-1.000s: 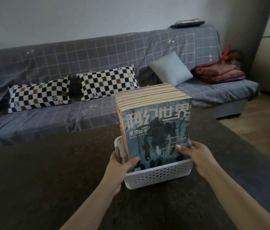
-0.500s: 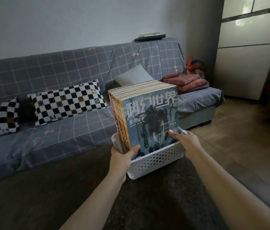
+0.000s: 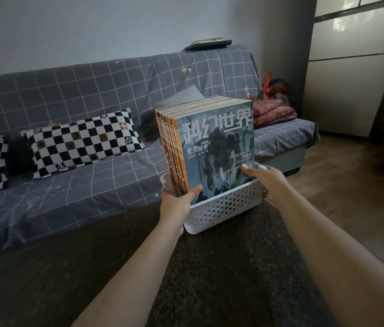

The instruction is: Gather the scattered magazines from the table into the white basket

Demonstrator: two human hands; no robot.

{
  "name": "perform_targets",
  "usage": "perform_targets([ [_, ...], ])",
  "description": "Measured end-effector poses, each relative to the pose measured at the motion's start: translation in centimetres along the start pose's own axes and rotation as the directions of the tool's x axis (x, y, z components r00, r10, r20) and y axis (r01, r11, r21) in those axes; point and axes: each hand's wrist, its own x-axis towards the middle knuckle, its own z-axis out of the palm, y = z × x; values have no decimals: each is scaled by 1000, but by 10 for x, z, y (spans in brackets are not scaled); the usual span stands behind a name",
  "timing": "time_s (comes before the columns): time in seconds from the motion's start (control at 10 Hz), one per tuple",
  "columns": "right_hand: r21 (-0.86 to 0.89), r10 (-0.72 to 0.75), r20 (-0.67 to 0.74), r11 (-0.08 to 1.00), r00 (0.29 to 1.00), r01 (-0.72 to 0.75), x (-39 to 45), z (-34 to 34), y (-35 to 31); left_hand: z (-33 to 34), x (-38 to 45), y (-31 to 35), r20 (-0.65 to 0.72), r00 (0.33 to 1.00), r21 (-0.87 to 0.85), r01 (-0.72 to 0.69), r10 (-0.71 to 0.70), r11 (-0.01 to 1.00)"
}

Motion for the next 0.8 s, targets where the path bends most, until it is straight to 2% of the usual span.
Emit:
perform_targets([
  [0.3, -49, 95, 24, 994, 995, -94, -6, 1, 4, -2, -2, 5, 80, 996, -41, 33, -30, 999],
  [0.4, -32, 148, -45, 988, 988, -150, -13, 3, 8, -2, -4, 7, 64, 997, -49, 56, -53, 997],
  [0.6, -108, 77, -52, 991, 996, -82, -34, 6, 9, -7, -16, 11, 101, 989, -30, 111, -108, 993],
  [0.8, -195, 95, -134, 973, 986, -120, -64, 4, 4, -22, -40, 20, 191, 969, -2, 163, -159, 987],
])
